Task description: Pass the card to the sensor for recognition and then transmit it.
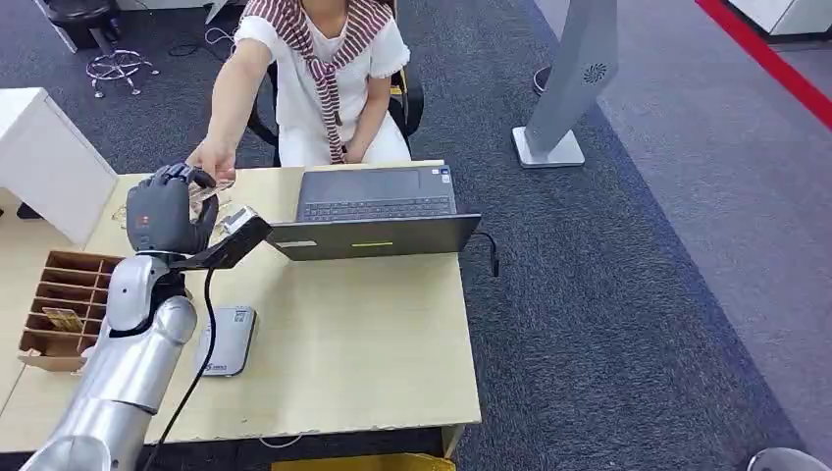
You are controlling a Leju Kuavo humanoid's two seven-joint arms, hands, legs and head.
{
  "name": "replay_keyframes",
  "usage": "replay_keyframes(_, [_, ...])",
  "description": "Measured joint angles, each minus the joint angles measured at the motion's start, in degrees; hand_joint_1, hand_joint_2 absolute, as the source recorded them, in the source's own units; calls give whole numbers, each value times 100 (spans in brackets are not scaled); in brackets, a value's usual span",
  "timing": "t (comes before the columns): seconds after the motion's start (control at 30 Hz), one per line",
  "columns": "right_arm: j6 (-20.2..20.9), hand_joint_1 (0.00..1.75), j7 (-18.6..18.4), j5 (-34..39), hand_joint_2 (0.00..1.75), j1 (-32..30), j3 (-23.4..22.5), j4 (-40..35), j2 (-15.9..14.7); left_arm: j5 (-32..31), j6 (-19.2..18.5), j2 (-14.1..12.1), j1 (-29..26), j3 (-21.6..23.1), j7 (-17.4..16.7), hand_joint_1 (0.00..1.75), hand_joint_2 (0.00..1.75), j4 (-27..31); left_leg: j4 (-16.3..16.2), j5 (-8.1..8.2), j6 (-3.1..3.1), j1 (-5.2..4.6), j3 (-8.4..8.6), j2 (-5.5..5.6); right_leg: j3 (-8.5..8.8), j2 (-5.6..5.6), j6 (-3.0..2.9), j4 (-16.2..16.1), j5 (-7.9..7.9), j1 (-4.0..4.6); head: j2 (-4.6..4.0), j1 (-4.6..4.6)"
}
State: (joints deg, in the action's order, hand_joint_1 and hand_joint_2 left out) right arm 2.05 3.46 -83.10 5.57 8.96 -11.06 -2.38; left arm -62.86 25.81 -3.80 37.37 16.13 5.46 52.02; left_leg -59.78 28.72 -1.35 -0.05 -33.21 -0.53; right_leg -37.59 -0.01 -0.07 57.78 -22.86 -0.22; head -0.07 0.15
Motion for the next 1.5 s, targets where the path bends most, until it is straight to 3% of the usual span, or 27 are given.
replay_keyframes(0.57, [-4, 0, 33, -46, 175, 2, 98, -2, -2, 83, 0, 26, -1, 2, 68, 175, 175, 0, 0, 0, 0, 0, 0, 0, 0, 0, 0, 0, 0, 0, 0, -2])
replay_keyframes(0.67, [-7, 0, 35, -48, 175, 2, 107, -2, -4, 164, 125, 26, -22, 2, 177, 175, 175, 2, 0, 0, 0, 0, -1, 1, 1, -1, 0, 0, 0, 0, -2, -2])
replay_keyframes(0.8, [-26, 0, 35, -42, 175, -6, 107, -2, -4, 269, 573, 0, -314, 2, 378, 175, 175, 230, 0, 0, 0, 0, -1, -1, 0, 2, 1, 0, -2, 0, -2, -2])
replay_keyframes(1.23, [-35, 0, 35, -42, 175, -11, 107, -2, -4, 295, 595, -72, -608, 0, 418, 175, 175, 597, 0, 0, 0, 1, -1, 2, 1, -1, 0, 0, -2, 0, 0, -2])
replay_keyframes(1.33, [-79, 0, 33, -33, 175, -24, 107, -2, -4, 481, 842, -96, -774, 0, 621, 175, 175, 759, 1, 1, 0, 1, -2, -1, 2, 1, -1, 0, -2, -1, 0, -2])
replay_keyframes(1.43, [-166, 0, 26, -11, 175, -70, 103, -2, -4, 851, 1259, -149, -1294, -7, 1023, 175, 175, 1229, 2, 5, 1, 1, 1, -10, 1, 9, 2, 0, -9, 0, -2, 0])
replay_keyframes(1.5, [-232, 0, 28, 17, 175, -101, 101, 0, -13, 1142, 1349, -177, -1700, -85, 1343, 175, 175, 1584, 2, 13, 2, 1, 2, -10, 0, 12, 6, 0, -18, 0, 0, -4])
